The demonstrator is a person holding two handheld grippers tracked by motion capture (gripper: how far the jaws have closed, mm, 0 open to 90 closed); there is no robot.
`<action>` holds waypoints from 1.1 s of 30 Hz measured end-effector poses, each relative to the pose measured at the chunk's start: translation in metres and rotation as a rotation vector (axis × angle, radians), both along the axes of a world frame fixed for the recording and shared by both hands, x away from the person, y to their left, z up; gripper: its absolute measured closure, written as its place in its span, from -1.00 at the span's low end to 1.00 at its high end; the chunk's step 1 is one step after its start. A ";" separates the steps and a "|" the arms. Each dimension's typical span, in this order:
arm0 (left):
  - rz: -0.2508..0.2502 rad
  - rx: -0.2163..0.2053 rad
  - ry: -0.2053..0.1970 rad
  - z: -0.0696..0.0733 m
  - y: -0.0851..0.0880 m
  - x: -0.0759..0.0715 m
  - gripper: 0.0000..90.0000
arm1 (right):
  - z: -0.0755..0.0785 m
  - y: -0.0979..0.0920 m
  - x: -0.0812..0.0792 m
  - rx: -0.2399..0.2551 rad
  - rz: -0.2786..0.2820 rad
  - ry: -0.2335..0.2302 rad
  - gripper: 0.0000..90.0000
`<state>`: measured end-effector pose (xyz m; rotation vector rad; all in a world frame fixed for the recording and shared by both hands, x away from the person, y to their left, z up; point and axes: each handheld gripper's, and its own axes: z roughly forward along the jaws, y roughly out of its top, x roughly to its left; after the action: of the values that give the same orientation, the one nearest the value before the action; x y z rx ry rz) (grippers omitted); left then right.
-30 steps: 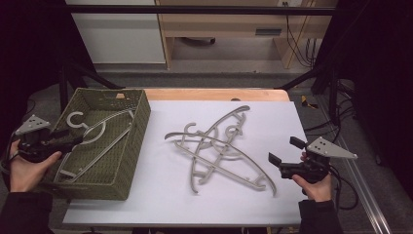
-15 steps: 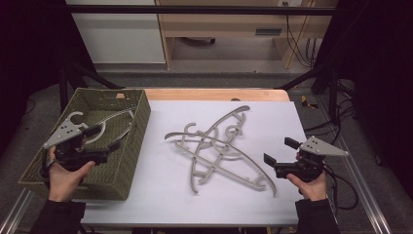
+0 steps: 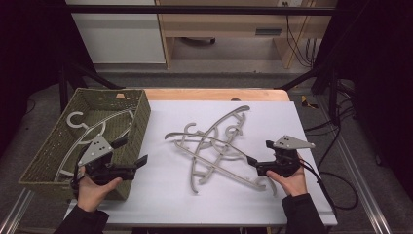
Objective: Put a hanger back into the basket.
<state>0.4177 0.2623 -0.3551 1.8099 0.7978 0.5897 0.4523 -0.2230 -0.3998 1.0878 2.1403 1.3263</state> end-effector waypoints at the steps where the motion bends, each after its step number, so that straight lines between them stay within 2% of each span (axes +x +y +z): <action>1: -0.002 -0.006 0.003 -0.001 0.000 0.000 -0.81 | -0.005 0.004 0.006 -0.012 0.002 0.020 -0.79; 5: -0.009 -0.008 0.003 -0.003 0.001 0.000 -0.81 | -0.016 0.009 0.017 -0.038 -0.002 0.072 -0.74; 8: -0.010 -0.005 0.003 -0.004 0.000 0.001 -0.82 | -0.021 0.010 0.022 -0.057 0.000 0.087 -0.70; 9: -0.011 -0.003 0.004 -0.004 0.000 0.001 -0.82 | -0.025 0.012 0.026 -0.072 -0.008 0.116 -0.69; 12: -0.012 -0.005 0.005 -0.004 0.000 0.001 -0.82 | -0.030 0.014 0.030 -0.101 -0.002 0.131 -0.66; 13: -0.012 -0.005 0.006 -0.005 0.000 0.001 -0.82 | -0.035 0.016 0.036 -0.130 0.009 0.144 -0.62; 14: -0.012 -0.005 0.006 -0.005 0.000 0.001 -0.82 | -0.035 0.016 0.036 -0.130 0.009 0.144 -0.62; 15: -0.012 0.001 0.013 -0.006 -0.001 0.002 -0.83 | -0.039 0.018 0.039 -0.135 0.001 0.176 -0.58; 20: -0.021 0.009 0.019 -0.007 -0.003 0.002 -0.83 | -0.048 0.021 0.045 -0.185 0.015 0.206 -0.50; 21: -0.027 0.011 0.018 -0.007 -0.004 0.002 -0.83 | -0.051 0.021 0.048 -0.202 0.020 0.211 -0.44; 25: -0.031 0.012 0.019 -0.007 -0.004 0.002 -0.83 | -0.054 0.021 0.051 -0.208 0.028 0.231 -0.35; 29: -0.031 0.023 0.021 -0.006 -0.004 0.002 -0.83 | -0.061 0.024 0.058 -0.233 0.017 0.289 -0.14; 30: -0.031 0.023 0.021 -0.006 -0.004 0.002 -0.83 | -0.063 0.023 0.060 -0.246 0.035 0.286 -0.10; 33: -0.030 0.028 0.020 -0.006 -0.005 0.002 -0.83 | -0.065 0.025 0.061 -0.254 0.025 0.308 0.03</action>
<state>0.4194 0.2571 -0.3614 1.8531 0.7780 0.5665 0.5136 -0.1983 -0.4647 1.2240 2.4676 0.9088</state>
